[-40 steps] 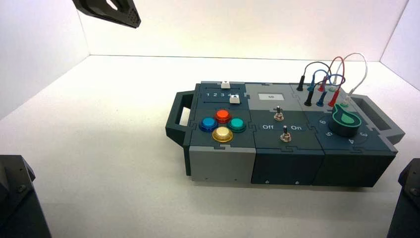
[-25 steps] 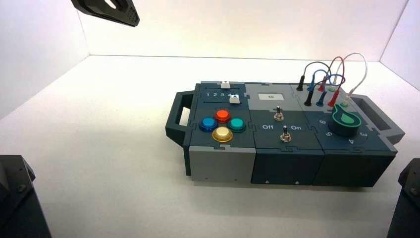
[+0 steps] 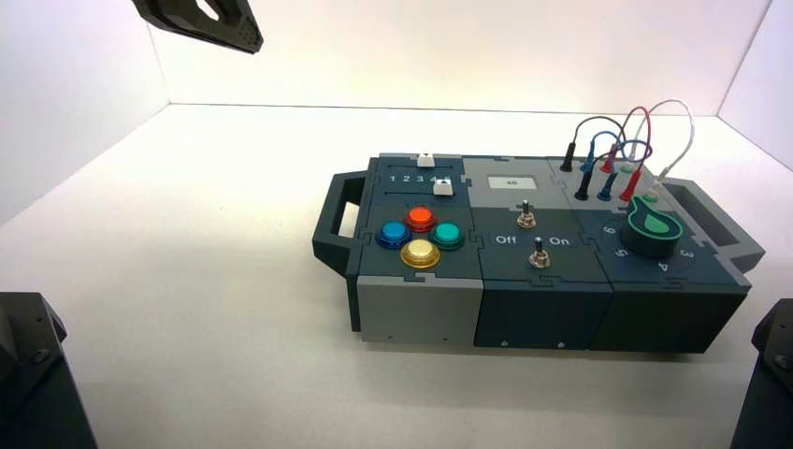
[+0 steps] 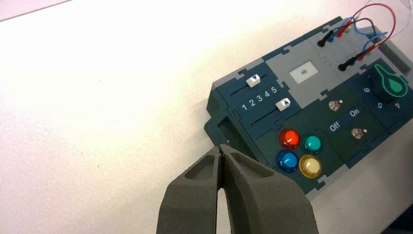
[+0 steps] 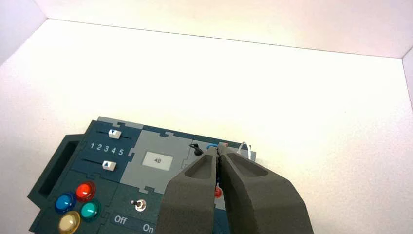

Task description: Move the top slider to position 1.

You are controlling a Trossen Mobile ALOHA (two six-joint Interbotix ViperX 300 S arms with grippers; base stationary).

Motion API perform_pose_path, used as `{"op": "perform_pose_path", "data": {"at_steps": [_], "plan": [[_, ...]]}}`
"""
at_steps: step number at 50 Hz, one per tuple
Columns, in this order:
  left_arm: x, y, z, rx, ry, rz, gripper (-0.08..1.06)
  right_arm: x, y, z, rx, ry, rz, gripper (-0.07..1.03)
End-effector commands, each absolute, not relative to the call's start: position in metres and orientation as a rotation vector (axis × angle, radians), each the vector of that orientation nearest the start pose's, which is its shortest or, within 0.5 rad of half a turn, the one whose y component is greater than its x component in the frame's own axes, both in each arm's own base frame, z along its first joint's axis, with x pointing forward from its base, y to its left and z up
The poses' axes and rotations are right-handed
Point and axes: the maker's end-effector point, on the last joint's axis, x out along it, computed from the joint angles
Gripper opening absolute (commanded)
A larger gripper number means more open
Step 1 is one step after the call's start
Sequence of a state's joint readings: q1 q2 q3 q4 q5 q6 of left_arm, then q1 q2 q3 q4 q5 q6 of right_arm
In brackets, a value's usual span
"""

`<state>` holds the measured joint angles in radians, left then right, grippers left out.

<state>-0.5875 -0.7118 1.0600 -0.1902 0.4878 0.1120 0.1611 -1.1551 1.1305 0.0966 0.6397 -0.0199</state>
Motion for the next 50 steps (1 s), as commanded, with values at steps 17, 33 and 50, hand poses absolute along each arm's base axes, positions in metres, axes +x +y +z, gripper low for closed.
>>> {"op": "perform_pose_path", "data": {"at_steps": [17,33,50], "plan": [[0.245,-0.217,0.188,0.197,0.851,-0.695,-0.03,0.194,0.042,0.223,0.033,0.591,0.196,-0.02],[0.234,-0.278,0.145,0.340,1.038,-0.812,-0.03,0.194,0.042,0.223,0.031,0.591,0.197,-0.02],[0.246,-0.312,0.110,0.446,1.135,-0.853,-0.03,0.194,0.042,0.223,0.031,0.591,0.197,-0.02]]}}
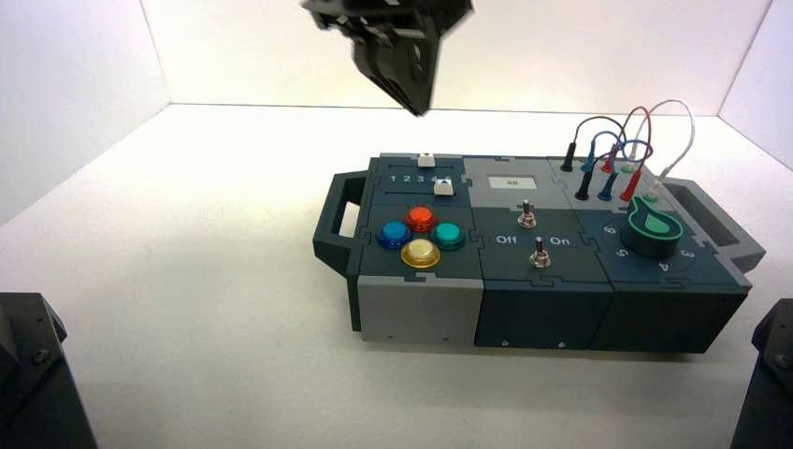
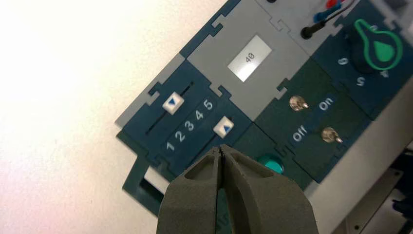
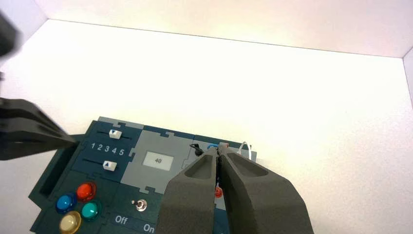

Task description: Move the top slider to position 1.

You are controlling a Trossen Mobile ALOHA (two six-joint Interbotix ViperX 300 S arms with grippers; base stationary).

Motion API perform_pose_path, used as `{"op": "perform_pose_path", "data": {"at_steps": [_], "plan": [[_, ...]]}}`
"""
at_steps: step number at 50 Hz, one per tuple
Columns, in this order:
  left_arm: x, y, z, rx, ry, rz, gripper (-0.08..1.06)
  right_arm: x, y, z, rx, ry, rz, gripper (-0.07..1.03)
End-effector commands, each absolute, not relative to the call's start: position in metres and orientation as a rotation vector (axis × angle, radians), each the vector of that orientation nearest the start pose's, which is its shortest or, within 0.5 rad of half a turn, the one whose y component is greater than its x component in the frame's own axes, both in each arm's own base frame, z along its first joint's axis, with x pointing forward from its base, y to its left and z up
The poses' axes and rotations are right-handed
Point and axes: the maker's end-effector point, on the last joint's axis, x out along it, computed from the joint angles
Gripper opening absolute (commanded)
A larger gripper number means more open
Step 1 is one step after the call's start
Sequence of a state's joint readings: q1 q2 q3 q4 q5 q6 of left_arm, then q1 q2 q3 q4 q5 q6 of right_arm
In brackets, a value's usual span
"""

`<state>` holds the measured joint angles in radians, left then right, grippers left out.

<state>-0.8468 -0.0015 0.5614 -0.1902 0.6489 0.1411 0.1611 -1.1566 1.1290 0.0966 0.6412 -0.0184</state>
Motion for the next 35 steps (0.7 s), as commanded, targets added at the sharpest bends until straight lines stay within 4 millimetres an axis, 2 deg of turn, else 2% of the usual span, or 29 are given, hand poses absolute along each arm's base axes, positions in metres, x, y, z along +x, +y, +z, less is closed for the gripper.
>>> {"op": "perform_pose_path", "data": {"at_steps": [1,18,35], "plan": [[0.247,-0.313,0.109,0.448,1.137,-0.854,-0.03,0.194,0.042,0.223,0.031,0.591,0.197,-0.02],[0.265,-0.333,0.082,0.509,1.166,-0.867,-0.03,0.194,0.043,0.223,0.031,0.589,0.198,-0.02],[0.282,-0.335,0.064,0.563,1.182,-0.850,-0.03,0.194,0.043,0.223,0.034,0.589,0.198,-0.02]]}}
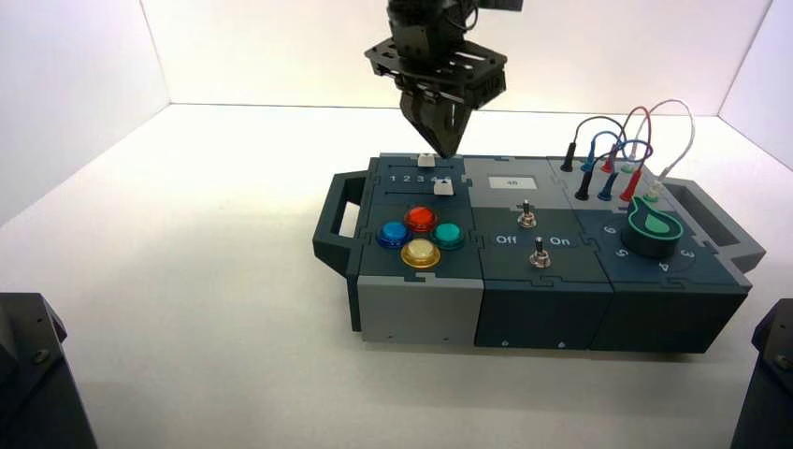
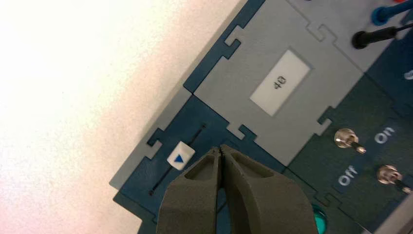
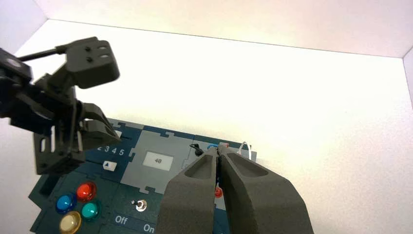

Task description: Move the top slider to position 1.

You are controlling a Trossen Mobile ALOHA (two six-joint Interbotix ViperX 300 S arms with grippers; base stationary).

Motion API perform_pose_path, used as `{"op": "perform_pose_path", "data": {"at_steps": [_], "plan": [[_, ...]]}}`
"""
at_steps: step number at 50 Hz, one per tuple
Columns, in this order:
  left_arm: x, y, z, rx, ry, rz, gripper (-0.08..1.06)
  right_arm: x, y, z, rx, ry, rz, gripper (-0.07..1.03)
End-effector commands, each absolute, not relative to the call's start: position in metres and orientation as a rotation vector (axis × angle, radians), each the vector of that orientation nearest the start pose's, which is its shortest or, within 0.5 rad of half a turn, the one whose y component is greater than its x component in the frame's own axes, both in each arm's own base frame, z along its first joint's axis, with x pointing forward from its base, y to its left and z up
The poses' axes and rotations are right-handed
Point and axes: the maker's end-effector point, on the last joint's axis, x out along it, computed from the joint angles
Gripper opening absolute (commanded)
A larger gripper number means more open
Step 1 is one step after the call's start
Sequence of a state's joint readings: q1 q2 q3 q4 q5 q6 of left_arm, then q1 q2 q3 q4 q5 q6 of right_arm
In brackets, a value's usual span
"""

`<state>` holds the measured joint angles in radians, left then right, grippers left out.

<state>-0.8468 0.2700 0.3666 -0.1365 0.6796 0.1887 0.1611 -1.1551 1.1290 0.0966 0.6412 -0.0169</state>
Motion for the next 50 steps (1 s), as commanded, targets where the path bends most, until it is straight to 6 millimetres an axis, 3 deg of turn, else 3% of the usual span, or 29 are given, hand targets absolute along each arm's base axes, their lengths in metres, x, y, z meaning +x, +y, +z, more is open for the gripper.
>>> {"op": "perform_pose_path", "data": {"at_steps": [1,50], "plan": [[0.283,-0.335,0.064,0.561,1.183,-0.848,-0.03,0.194,0.042,0.223,0.031,0.589,0.197,-0.02],[0.299,-0.304,0.052,0.566,1.230,-0.790,-0.03,0.194,0.043,0.223,0.034,0.589,0.197,-0.02]]}}
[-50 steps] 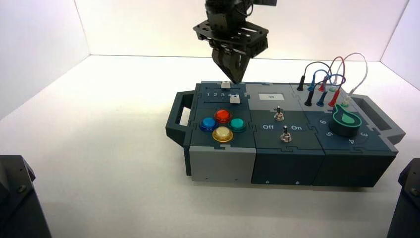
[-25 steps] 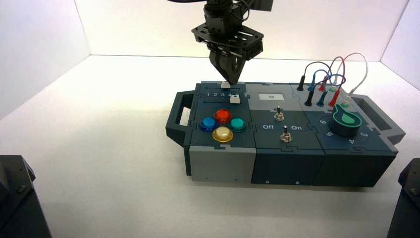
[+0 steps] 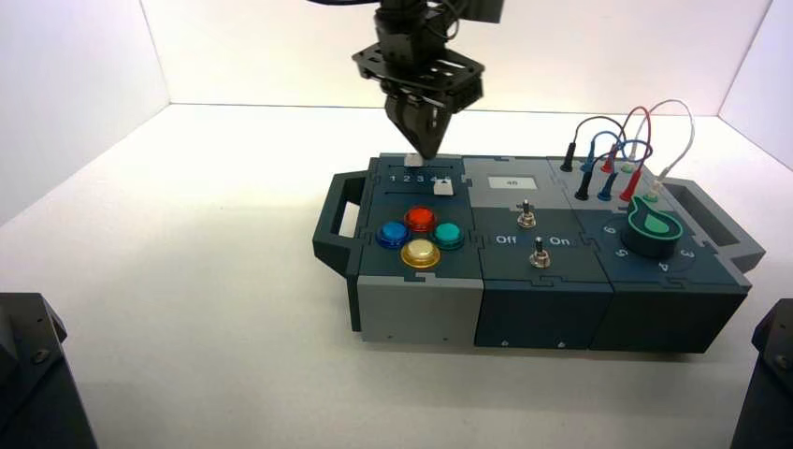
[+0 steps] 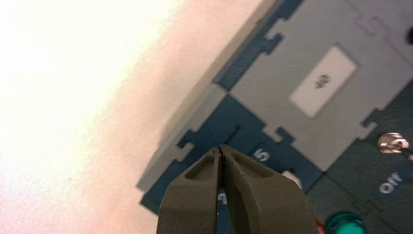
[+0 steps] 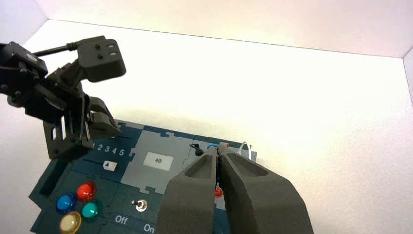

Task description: Move the top slider to position 1.

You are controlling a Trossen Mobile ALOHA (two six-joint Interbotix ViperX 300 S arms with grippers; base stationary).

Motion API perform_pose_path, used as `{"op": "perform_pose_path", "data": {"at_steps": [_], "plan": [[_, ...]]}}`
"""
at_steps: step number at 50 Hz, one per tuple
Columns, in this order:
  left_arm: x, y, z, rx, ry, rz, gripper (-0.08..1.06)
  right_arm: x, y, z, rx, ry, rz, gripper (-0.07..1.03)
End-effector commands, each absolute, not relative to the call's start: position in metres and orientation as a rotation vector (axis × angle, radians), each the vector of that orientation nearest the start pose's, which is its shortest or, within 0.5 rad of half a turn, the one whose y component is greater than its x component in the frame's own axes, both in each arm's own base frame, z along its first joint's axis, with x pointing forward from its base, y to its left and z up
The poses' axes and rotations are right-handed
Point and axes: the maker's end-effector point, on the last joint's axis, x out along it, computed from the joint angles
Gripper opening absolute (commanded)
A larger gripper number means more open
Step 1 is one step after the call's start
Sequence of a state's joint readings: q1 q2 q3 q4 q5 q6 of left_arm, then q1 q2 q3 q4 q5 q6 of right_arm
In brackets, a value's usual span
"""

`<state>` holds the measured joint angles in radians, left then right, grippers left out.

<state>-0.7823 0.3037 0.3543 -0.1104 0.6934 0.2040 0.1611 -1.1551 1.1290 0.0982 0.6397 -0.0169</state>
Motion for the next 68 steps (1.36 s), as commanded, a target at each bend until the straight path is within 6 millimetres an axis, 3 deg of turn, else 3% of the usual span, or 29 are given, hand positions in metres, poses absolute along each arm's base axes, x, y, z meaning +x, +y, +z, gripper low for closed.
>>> {"op": "perform_pose_path", "data": {"at_steps": [1,23,33,41,53,68], "plan": [[0.299,-0.303,0.052,0.565,1.232,-0.788,-0.03,0.194,0.042,0.223,0.033,0.588,0.196,-0.02],[0.296,-0.285,0.045,0.563,1.262,-0.764,-0.03,0.194,0.043,0.223,0.035,0.588,0.198,-0.02],[0.298,-0.288,0.052,0.559,1.242,-0.768,-0.03,0.194,0.043,0.223,0.036,0.588,0.196,-0.02],[0.302,-0.305,0.077,0.546,1.172,-0.795,-0.03,0.194,0.043,0.223,0.035,0.588,0.198,-0.02],[0.297,-0.336,0.132,0.489,1.034,-0.846,-0.03,0.193,0.047,0.223,0.031,0.589,0.216,-0.02],[0.297,-0.338,0.157,0.474,0.976,-0.857,-0.03,0.193,0.047,0.223,0.030,0.590,0.219,-0.02]]}}
